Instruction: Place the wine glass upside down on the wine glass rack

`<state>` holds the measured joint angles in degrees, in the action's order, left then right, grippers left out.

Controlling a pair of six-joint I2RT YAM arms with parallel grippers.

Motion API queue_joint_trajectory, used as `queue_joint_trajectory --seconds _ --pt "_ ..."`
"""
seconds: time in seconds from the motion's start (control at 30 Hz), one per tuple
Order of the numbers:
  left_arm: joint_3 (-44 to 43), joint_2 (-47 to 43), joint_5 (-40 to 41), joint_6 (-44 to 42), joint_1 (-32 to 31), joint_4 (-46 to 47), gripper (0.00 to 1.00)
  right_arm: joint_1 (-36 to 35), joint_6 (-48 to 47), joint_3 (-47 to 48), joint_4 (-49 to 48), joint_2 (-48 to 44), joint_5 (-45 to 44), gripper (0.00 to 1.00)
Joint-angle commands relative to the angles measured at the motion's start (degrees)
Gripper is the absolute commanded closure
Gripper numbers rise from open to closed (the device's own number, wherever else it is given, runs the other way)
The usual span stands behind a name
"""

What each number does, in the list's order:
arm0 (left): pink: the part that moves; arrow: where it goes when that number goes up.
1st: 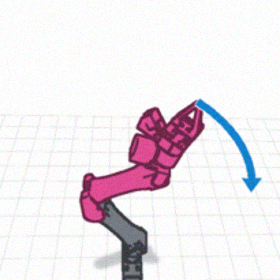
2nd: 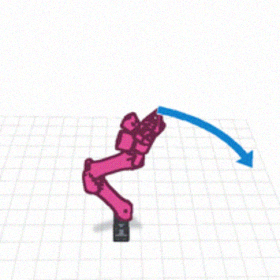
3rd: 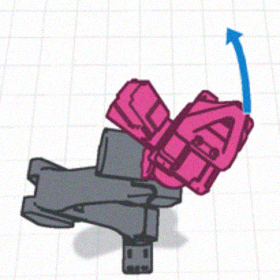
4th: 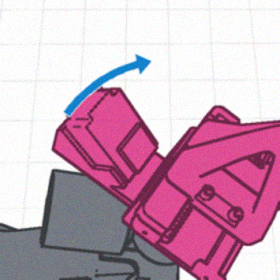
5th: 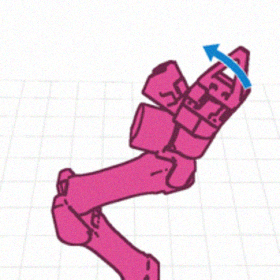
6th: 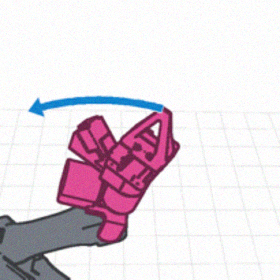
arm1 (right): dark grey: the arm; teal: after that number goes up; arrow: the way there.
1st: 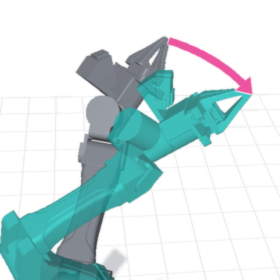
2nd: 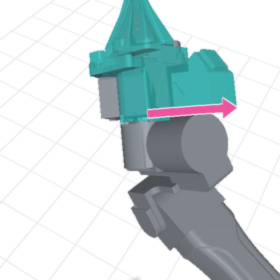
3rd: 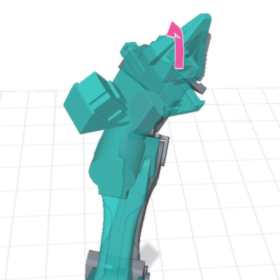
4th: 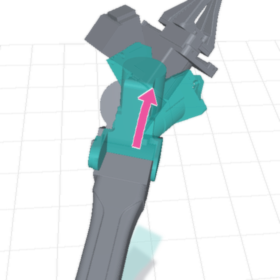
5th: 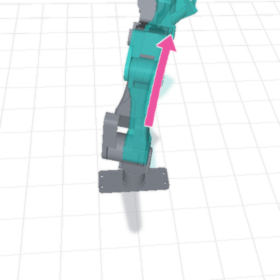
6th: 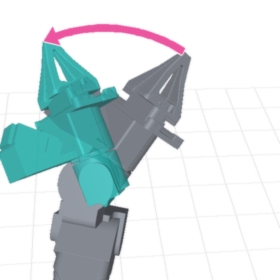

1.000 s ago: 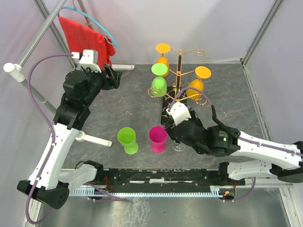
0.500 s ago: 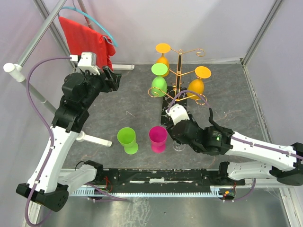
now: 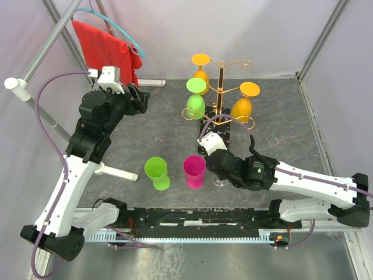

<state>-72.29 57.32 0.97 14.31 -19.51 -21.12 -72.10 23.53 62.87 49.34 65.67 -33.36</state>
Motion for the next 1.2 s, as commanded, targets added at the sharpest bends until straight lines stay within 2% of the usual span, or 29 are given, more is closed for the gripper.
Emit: queue_joint_trajectory --seconds 0.0,0.23,0.47,0.6,0.73,1.0,1.17 --pt "0.3 -1.1 -0.2 2.3 0.1 1.8 0.25 0.6 0.0 0.2 -1.1 -0.4 0.5 0.65" --pt "0.7 -0.9 -1.1 4.4 0.1 2.9 0.24 1.0 0.2 1.4 2.2 -1.6 -0.1 0.99" --pt "2.6 -1.2 0.2 11.3 0.1 4.7 0.24 1.0 0.4 8.2 9.5 -4.6 0.9 0.99" --pt "3.4 -1.5 1.8 16.8 0.1 5.5 0.24 1.0 -1.3 16.7 15.1 -7.3 4.1 0.99" --pt "4.2 -2.4 4.7 22.1 0.1 5.4 0.24 1.0 -4.9 24.7 16.7 -11.4 6.8 0.99" --pt "5.3 -5.2 10.3 29.3 0.1 4.0 0.19 1.0 -13.9 36.1 14.7 -14.2 9.7 0.99" --pt "6.3 -7.3 13.9 34.9 0.1 2.2 0.17 1.0 -19.6 35.7 3.6 -15.5 17.8 0.99"
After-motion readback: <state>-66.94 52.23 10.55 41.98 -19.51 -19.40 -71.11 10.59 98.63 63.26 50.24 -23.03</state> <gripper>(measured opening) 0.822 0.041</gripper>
